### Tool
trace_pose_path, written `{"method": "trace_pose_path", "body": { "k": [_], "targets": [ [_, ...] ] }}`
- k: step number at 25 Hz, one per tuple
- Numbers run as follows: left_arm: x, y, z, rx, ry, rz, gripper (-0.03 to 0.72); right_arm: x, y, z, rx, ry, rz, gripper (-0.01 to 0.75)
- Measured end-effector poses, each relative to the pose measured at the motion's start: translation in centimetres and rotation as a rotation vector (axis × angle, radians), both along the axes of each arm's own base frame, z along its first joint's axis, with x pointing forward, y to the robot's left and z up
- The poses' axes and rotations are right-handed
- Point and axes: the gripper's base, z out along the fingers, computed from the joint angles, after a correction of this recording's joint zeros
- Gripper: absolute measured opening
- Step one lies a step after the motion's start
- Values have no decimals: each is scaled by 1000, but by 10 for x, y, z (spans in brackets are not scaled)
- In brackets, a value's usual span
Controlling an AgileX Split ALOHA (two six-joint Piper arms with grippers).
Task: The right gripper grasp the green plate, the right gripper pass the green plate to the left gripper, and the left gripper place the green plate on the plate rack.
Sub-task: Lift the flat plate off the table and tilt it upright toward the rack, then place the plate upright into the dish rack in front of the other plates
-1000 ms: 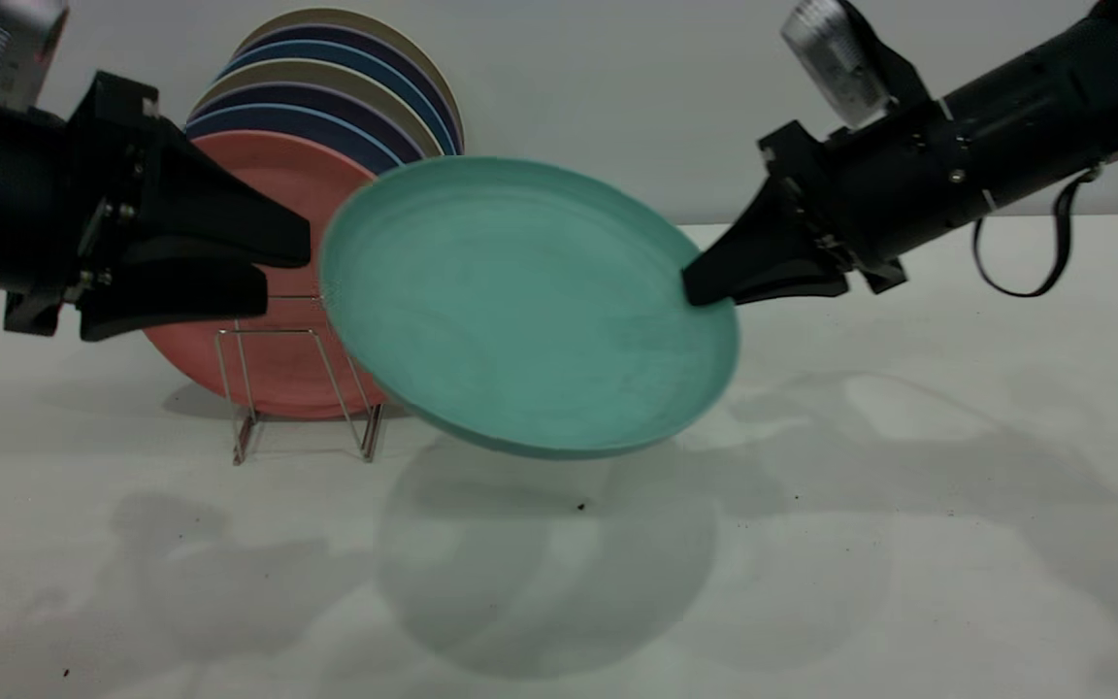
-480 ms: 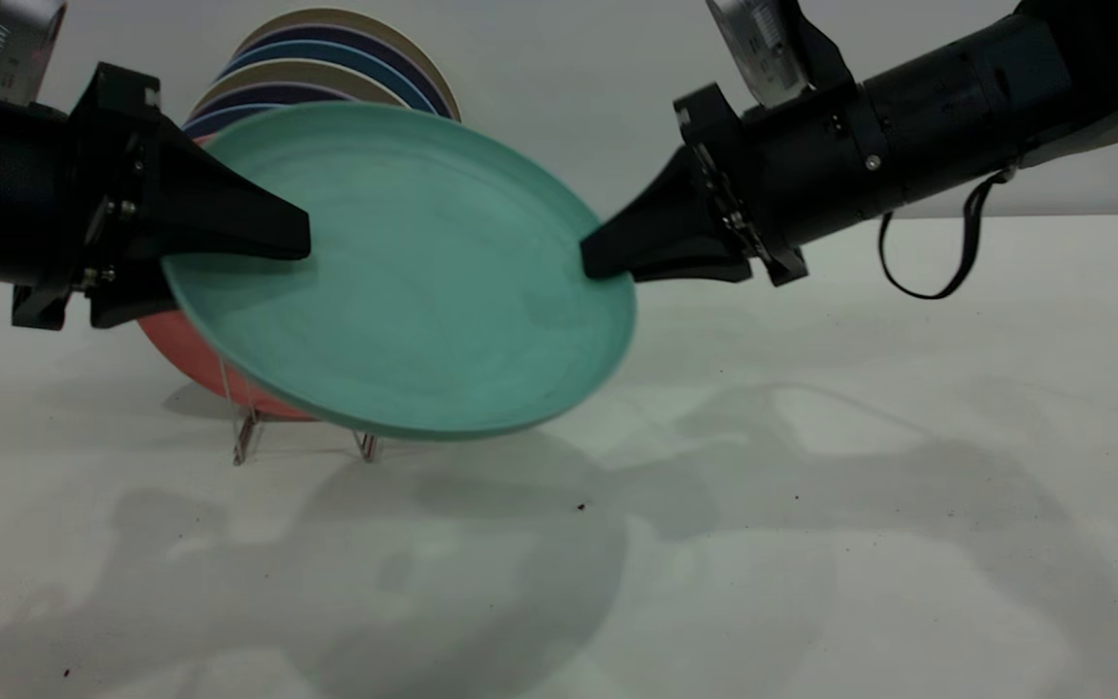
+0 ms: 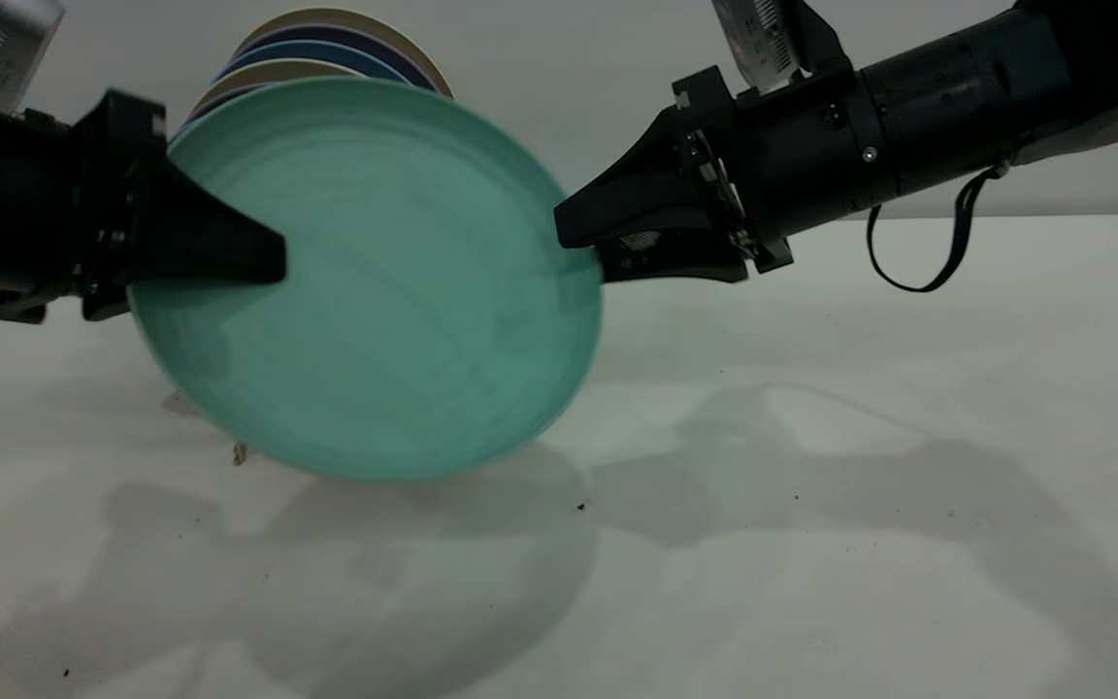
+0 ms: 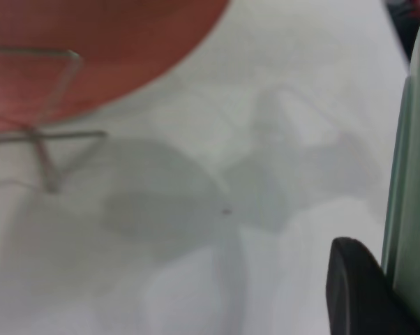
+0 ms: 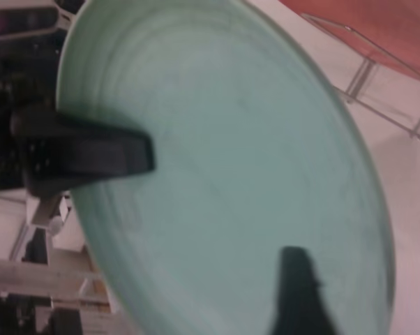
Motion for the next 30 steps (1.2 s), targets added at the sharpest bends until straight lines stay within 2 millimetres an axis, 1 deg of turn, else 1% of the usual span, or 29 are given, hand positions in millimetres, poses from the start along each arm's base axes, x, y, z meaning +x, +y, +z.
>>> {"method": "trace_pose_path", "body": {
  "k": [1, 3, 4, 6, 9, 12, 15, 18, 21, 24, 27, 30],
  "targets": [
    [1, 1, 0, 42, -35, -26, 134, 0, -4, 0, -4, 3, 6, 597],
    [5, 3, 2, 138, -123, -83, 134, 2, -16, -1, -4, 20, 7, 672],
    [9, 4, 6, 188, -179, -120, 134, 3, -23, 0, 4, 31, 8, 692],
    [17, 5, 18, 277, -304, -200, 134, 4, -38, 1, 18, 48, 13, 703],
    [32, 4, 41, 401, -509, -345, 134, 8, -59, 0, 9, 67, -12, 678],
    [44, 0, 65, 495, -673, -530, 134, 9, -77, -3, -25, 86, -24, 620],
    [48, 1, 78, 602, -734, -726, 134, 9, -91, -6, -56, 99, -29, 581],
    [52, 6, 88, 705, -728, -852, 134, 9, -100, -7, -71, 116, -39, 573],
    [58, 13, 95, 822, -709, -908, 134, 9, -105, -8, -77, 122, -44, 573],
    [66, 19, 101, 910, -721, -889, 133, 9, -106, -8, -80, 122, -44, 573],
    [71, 21, 108, 970, -765, -874, 133, 9, -106, -8, -78, 123, -42, 573],
    [73, 21, 110, 1006, -807, -906, 133, 9, -106, -8, -78, 123, -42, 573]
  ]
}}
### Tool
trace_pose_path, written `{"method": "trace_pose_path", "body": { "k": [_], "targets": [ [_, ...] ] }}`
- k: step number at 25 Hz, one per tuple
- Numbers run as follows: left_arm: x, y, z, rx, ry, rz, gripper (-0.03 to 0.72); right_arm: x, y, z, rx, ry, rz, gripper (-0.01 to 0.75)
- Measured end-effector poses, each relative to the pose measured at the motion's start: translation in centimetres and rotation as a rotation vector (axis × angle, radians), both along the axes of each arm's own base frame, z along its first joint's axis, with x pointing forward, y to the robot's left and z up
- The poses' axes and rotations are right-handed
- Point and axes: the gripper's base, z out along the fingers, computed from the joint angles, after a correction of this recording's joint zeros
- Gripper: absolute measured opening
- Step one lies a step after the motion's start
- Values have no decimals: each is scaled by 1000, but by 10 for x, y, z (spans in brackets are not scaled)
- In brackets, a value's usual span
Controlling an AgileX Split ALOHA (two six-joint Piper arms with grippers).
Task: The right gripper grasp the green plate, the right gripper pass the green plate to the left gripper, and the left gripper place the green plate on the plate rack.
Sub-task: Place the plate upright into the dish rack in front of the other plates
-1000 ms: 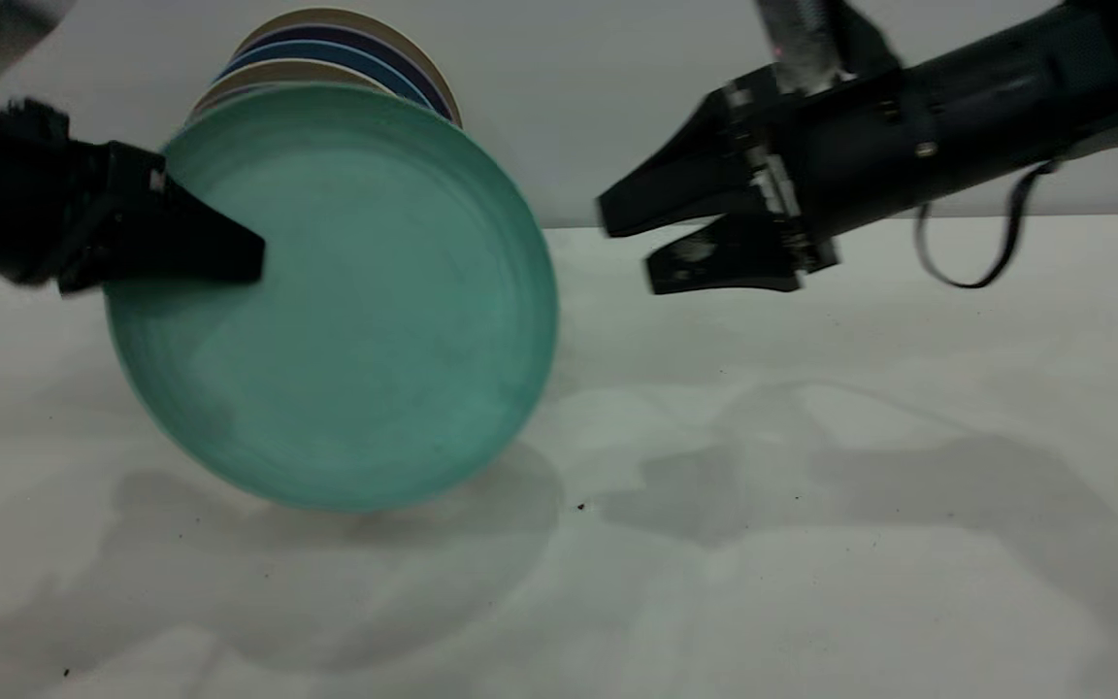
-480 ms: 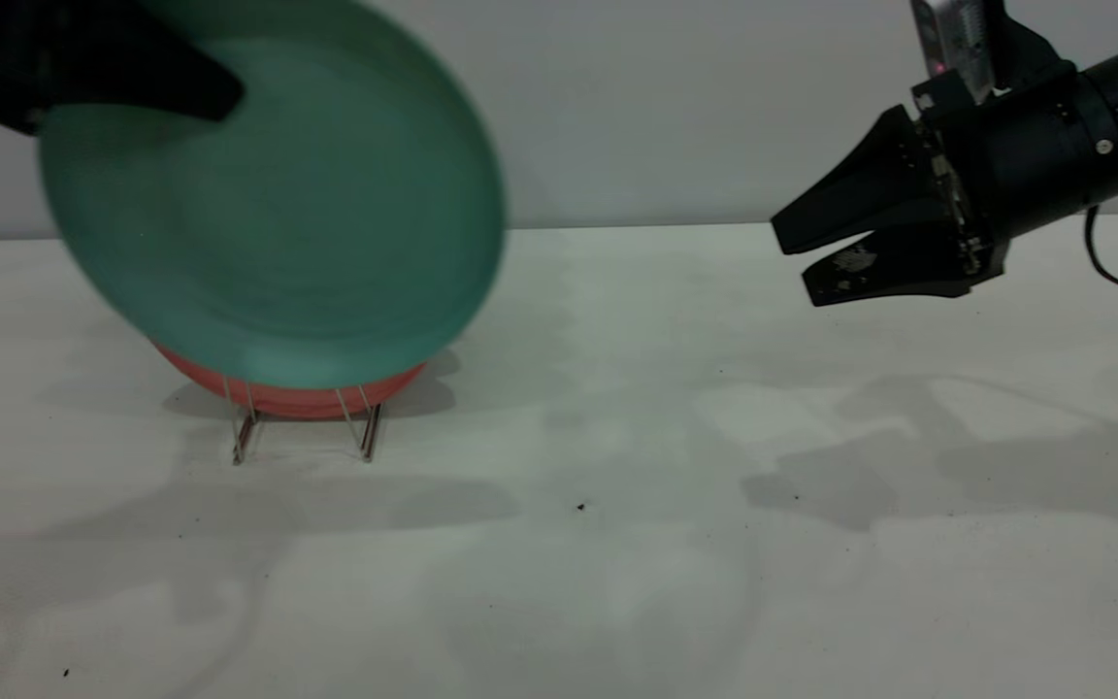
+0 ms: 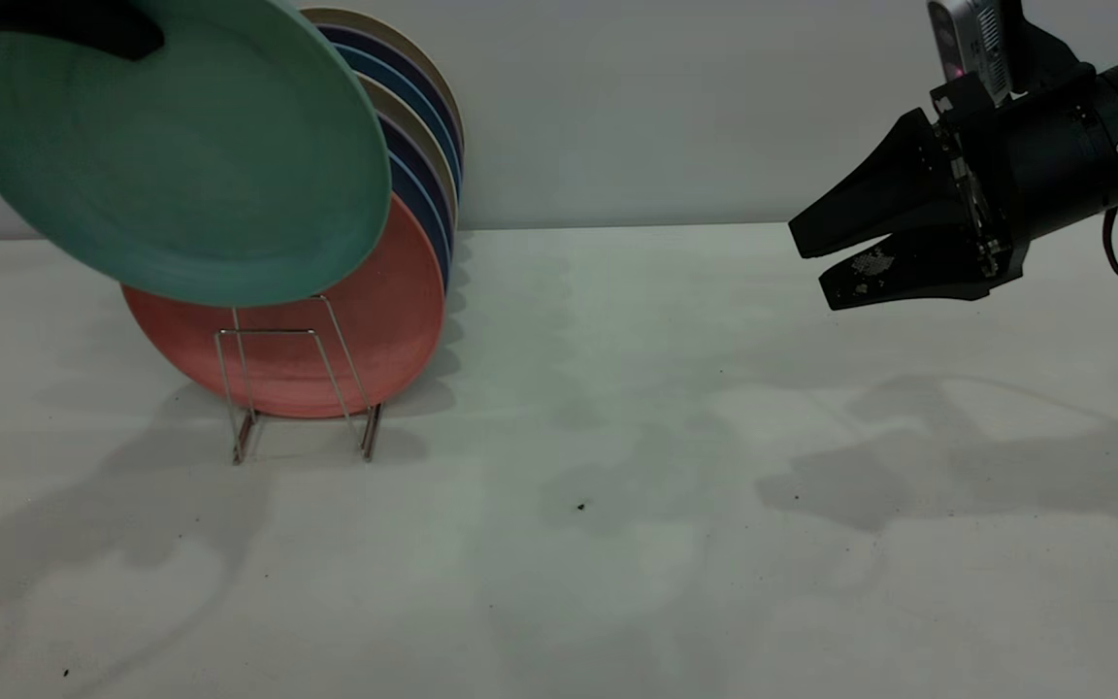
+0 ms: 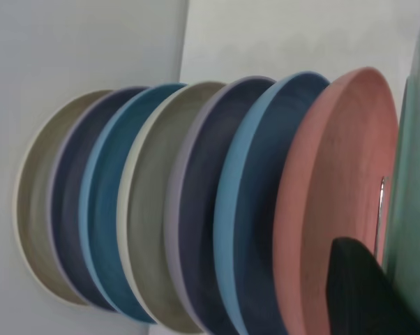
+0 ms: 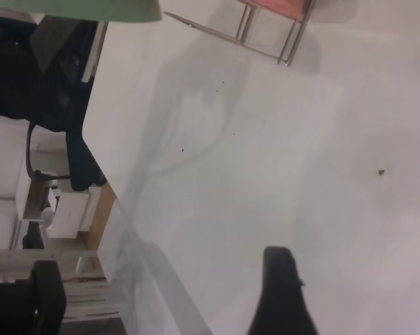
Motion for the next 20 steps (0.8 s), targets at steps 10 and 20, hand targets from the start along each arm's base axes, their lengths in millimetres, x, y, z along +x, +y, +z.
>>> {"method": "trace_pose_path", "body": {
  "k": [10, 20],
  "targets": [
    [2, 1, 0, 22, -29, -3, 133, -1, 0, 0, -5, 0, 6, 573],
    [12, 3, -21, 27, 8, 17, 133, -3, -1, -2, -29, 2, 32, 573]
  ]
}}
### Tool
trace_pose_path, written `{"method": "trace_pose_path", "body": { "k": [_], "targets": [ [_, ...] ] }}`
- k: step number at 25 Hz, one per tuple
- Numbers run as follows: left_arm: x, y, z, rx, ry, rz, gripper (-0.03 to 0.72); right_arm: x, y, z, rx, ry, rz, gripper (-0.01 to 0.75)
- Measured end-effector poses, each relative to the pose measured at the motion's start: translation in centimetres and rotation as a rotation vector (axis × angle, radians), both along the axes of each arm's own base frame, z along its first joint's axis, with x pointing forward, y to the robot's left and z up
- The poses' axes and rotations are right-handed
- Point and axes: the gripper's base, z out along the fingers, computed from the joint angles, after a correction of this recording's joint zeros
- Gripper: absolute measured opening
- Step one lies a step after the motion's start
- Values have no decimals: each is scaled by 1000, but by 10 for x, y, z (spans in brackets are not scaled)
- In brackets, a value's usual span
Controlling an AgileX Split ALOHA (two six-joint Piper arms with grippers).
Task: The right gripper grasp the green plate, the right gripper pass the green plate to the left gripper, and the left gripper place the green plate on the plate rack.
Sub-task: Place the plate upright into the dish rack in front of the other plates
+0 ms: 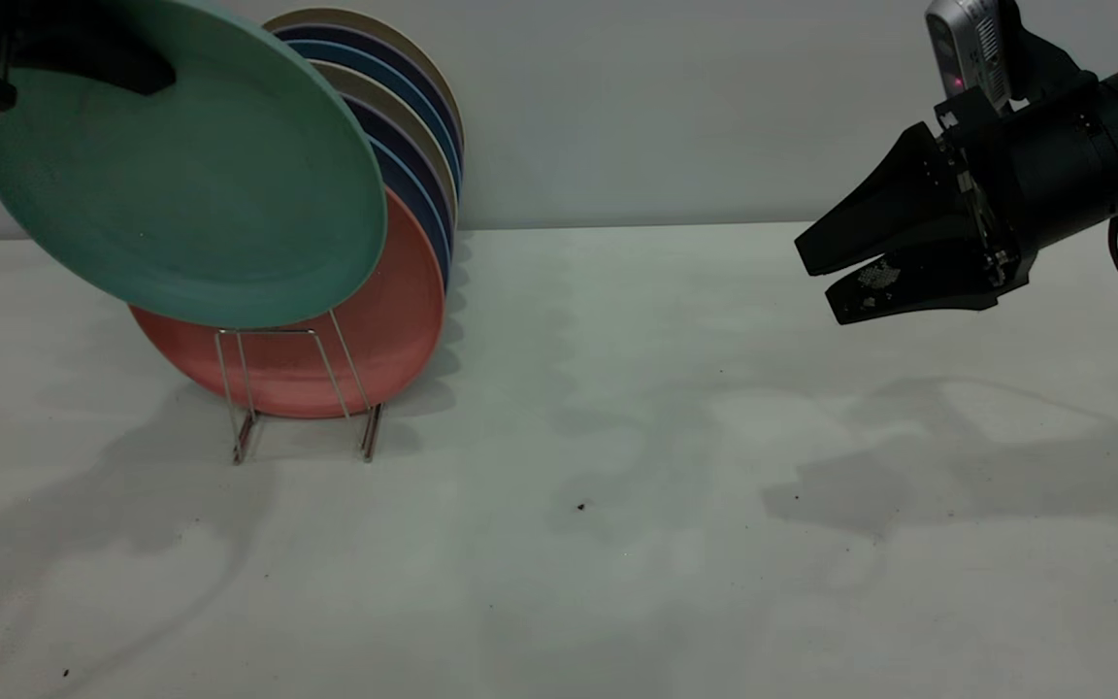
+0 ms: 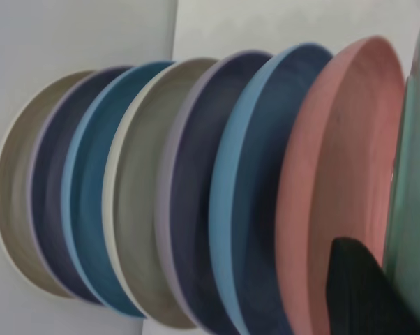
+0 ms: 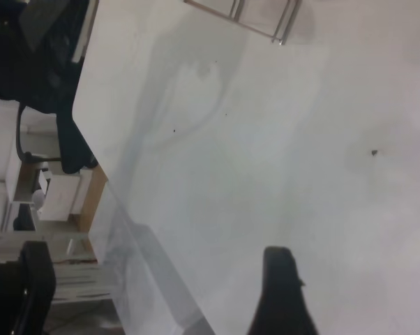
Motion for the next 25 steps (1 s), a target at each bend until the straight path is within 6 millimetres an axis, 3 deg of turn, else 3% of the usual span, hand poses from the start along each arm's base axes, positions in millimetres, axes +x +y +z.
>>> {"method": "trace_pose_path", "body": {
  "k": [18, 25],
  "targets": [
    [20, 1, -61, -10, 130, 44, 132, -1, 0, 0, -6, 1, 8, 573],
    [24, 0, -66, -73, 137, 100, 132, -1, 0, 0, -6, 1, 8, 573]
  ]
}}
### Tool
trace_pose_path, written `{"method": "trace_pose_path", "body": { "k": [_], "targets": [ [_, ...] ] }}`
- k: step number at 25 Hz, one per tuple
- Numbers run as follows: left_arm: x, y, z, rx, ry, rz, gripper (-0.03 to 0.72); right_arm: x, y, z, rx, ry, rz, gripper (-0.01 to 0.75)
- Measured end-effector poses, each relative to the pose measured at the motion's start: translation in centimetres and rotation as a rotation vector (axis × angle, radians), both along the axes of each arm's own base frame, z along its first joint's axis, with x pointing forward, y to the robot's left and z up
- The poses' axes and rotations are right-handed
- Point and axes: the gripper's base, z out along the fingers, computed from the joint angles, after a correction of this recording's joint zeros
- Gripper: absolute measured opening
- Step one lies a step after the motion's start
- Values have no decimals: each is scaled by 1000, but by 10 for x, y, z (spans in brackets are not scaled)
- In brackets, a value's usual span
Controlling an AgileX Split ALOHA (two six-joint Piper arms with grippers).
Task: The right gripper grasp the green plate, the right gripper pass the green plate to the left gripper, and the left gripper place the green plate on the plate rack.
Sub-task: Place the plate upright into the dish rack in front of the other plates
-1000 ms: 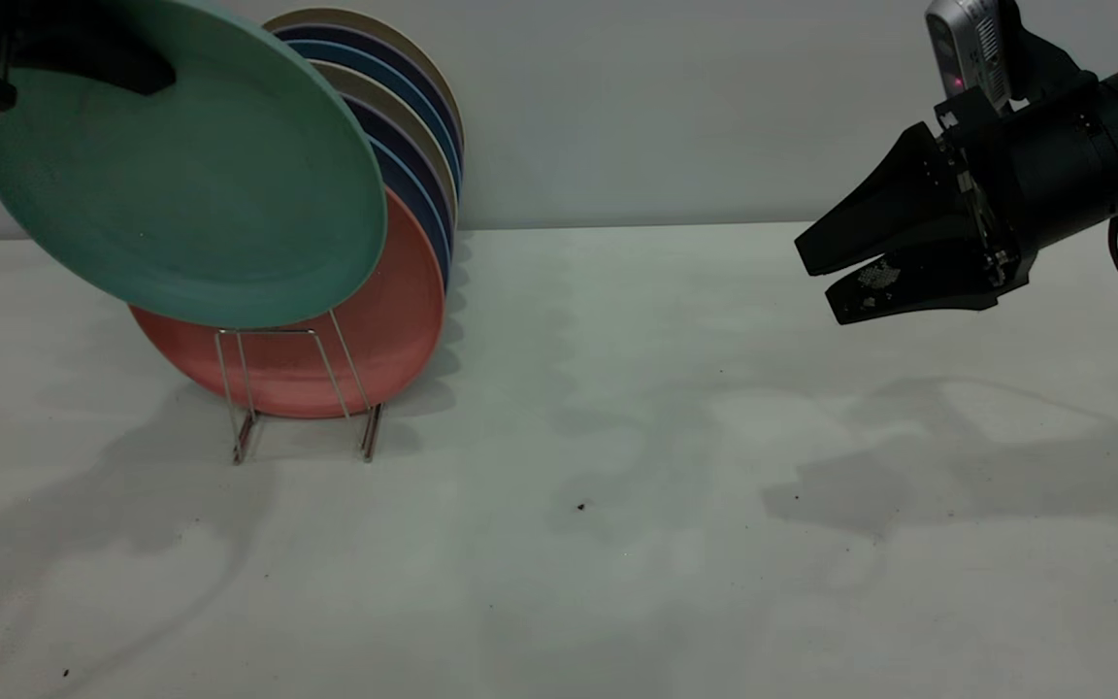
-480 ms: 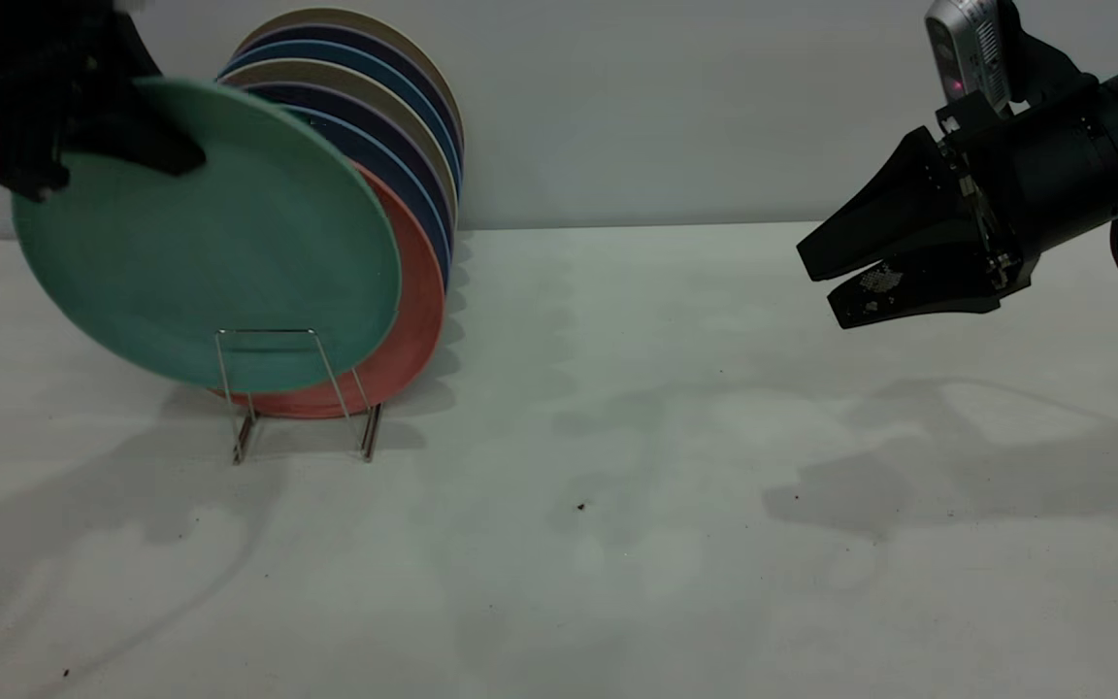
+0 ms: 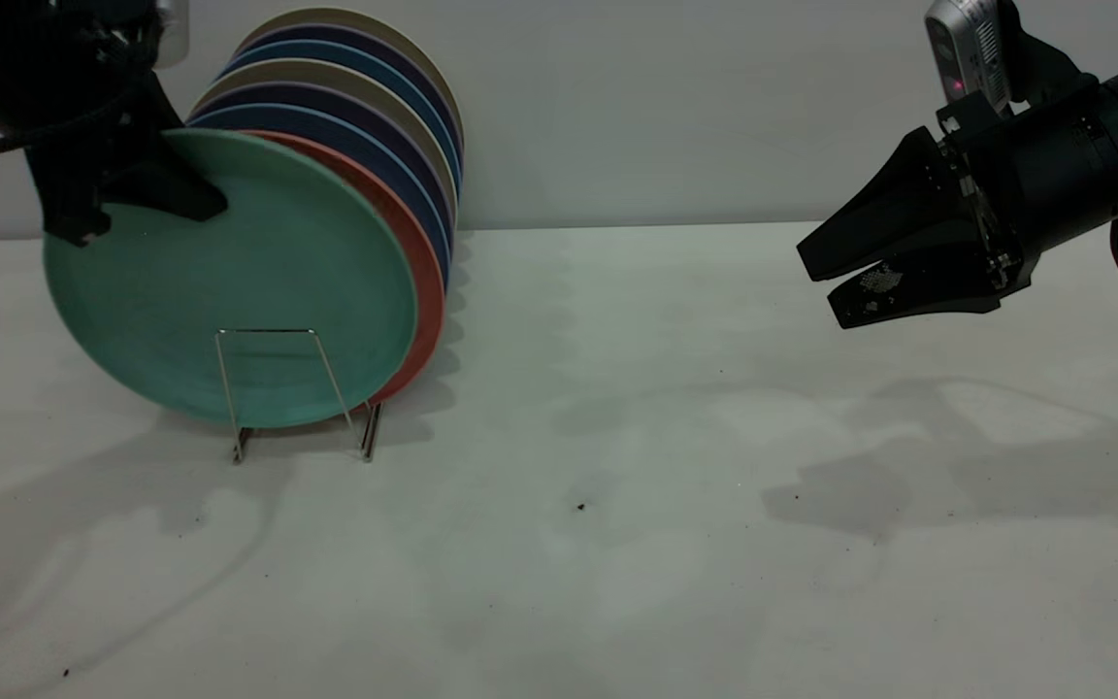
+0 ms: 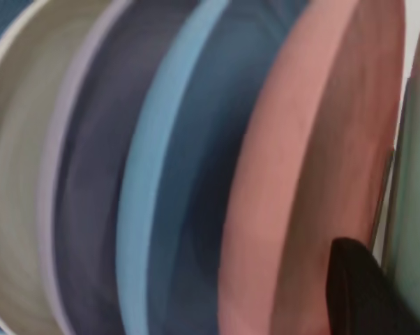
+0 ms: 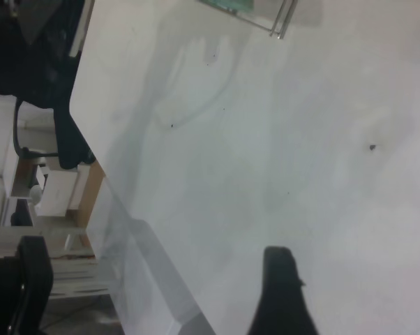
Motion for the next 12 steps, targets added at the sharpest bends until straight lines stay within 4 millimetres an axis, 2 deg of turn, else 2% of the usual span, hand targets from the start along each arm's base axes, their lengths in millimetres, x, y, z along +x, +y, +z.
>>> {"method": "trace_pose_path", "body": {
  "k": [4, 9, 12],
  "targets": [
    [1, -1, 1, -26, 1, 18, 156, 0, 0, 0, 0, 0, 0, 573],
    [1, -1, 1, -31, -3, 19, 323, 0, 0, 0, 0, 0, 0, 573],
    [1, -1, 1, -20, -12, 2, 383, 0, 0, 0, 0, 0, 0, 573]
  ]
}}
